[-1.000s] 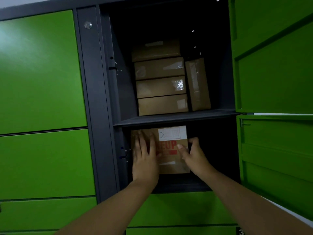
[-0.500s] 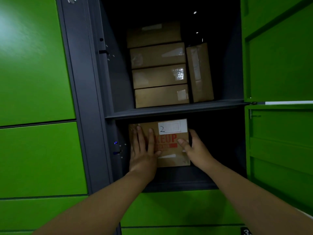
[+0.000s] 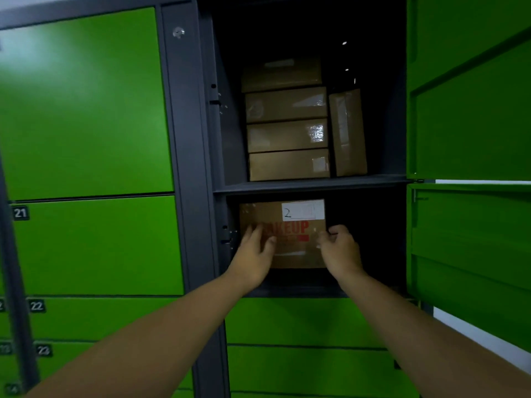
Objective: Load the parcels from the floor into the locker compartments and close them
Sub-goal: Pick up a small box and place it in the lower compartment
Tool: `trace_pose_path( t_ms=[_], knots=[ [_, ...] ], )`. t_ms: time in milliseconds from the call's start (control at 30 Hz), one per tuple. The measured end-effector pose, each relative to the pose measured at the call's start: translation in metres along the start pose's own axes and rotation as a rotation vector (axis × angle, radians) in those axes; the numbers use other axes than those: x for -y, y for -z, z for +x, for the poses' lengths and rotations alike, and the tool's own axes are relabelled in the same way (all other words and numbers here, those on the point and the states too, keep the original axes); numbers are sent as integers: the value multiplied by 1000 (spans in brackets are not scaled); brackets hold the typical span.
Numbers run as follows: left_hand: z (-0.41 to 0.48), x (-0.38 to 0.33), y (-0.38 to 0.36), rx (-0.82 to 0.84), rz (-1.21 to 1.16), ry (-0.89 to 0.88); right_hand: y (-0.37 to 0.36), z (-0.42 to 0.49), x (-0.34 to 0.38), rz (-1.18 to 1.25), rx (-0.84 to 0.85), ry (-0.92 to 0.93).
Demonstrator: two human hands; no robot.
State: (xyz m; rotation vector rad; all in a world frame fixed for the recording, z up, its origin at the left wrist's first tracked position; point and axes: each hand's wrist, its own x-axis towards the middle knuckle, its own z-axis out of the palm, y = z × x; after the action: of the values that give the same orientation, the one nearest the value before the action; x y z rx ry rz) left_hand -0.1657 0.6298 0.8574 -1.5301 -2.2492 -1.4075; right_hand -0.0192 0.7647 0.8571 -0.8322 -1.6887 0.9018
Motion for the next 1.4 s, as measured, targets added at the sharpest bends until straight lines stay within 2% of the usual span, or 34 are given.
trace_pose_path(
  t_ms=[100, 267, 500, 700, 1133, 1333, 1400],
  knots=[
    [-28, 4, 22, 16, -175, 52, 7, -35, 14, 47, 28, 24],
    [-84, 35, 64, -62, -198, 119, -11, -101, 26, 170, 77, 31],
    [-189, 104, 112, -285, -296, 405, -77, -191, 23, 285, 204, -90],
    [-299, 155, 142, -369, -303, 653, -124, -277, -4, 358, 375, -199],
    [-516, 247, 148, -519, -384, 1170, -232, -460, -105, -56, 1019, -483],
    [-617, 295, 122, -572, -323, 1409, -285, -555, -182, -234, 1306, -631],
    [-653, 316, 113, -586, -313, 1493, -302, -590, -215, -286, 1347, -707]
  ],
)
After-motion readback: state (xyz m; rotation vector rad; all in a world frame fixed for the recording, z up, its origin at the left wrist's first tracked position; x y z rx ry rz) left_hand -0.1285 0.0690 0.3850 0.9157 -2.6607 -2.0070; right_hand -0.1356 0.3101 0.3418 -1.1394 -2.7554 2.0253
